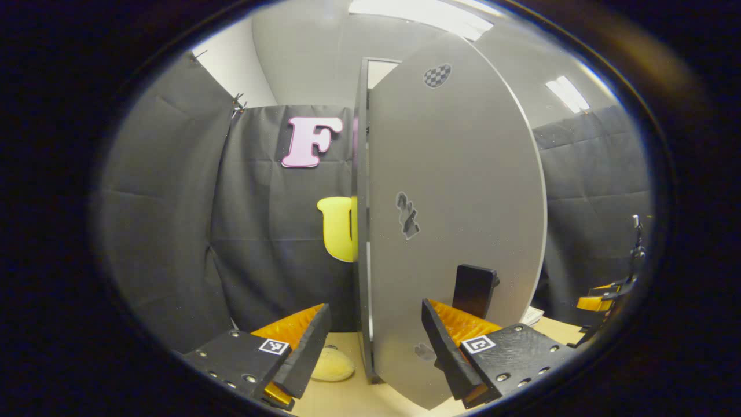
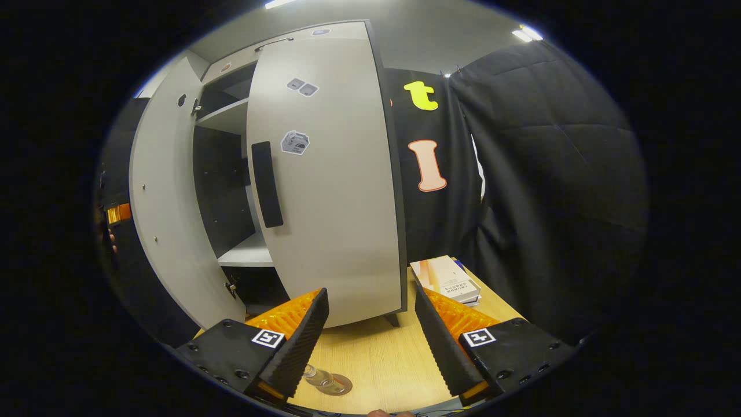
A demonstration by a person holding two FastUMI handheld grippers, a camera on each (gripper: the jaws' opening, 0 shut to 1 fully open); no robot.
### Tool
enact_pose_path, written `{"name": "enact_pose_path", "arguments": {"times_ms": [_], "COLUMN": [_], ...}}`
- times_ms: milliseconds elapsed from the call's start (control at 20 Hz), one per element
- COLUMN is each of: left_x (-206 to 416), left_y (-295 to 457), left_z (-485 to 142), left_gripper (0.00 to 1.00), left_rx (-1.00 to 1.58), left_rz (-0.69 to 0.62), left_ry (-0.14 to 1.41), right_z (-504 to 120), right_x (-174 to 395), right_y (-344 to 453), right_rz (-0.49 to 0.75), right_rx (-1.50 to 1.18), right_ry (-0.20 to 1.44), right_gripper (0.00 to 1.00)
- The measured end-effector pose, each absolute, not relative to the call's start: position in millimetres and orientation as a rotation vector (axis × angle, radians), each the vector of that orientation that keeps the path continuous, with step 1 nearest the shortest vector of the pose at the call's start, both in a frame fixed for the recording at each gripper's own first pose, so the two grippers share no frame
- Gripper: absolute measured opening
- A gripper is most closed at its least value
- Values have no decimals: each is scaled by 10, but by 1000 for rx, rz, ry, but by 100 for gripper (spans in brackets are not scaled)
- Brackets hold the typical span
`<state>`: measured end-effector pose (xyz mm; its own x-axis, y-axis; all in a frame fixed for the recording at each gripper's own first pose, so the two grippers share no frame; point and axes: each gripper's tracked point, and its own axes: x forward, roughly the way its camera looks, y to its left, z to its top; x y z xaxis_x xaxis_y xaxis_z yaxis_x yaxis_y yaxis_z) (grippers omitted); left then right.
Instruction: Grasp the bottle in the cabinet with the left hand and place it on the coaster, then close the right door with the right hand and the left door with the left hand.
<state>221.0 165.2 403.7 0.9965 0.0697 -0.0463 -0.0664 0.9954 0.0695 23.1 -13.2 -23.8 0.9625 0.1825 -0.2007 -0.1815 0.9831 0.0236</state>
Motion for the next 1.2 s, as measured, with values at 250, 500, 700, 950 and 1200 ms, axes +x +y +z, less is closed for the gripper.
{"name": "enact_pose_path", "arguments": {"times_ms": [250,500,700,950,1200], "left_x": [2584,2766,2684,2370,1876], "left_y": [1077,885,848,917,1045], "left_z": [4016,4154,4174,4191,4360], "left_gripper": [99,98,98,92,96], "left_rx": [44,-7,-3,17,34], "left_rz": [24,127,163,217,323], "left_ry": [30,-55,-65,-72,-144], "right_z": [-208,-89,-33,-7,195], "right_x": [267,278,341,467,620], "right_y": [-436,-814,-1008,-946,-761], "right_rz": [171,134,126,180,270], "right_rx": [2,6,19,25,5], "right_ry": [220,226,220,218,170], "right_gripper": [96,96,96,98,98]}}
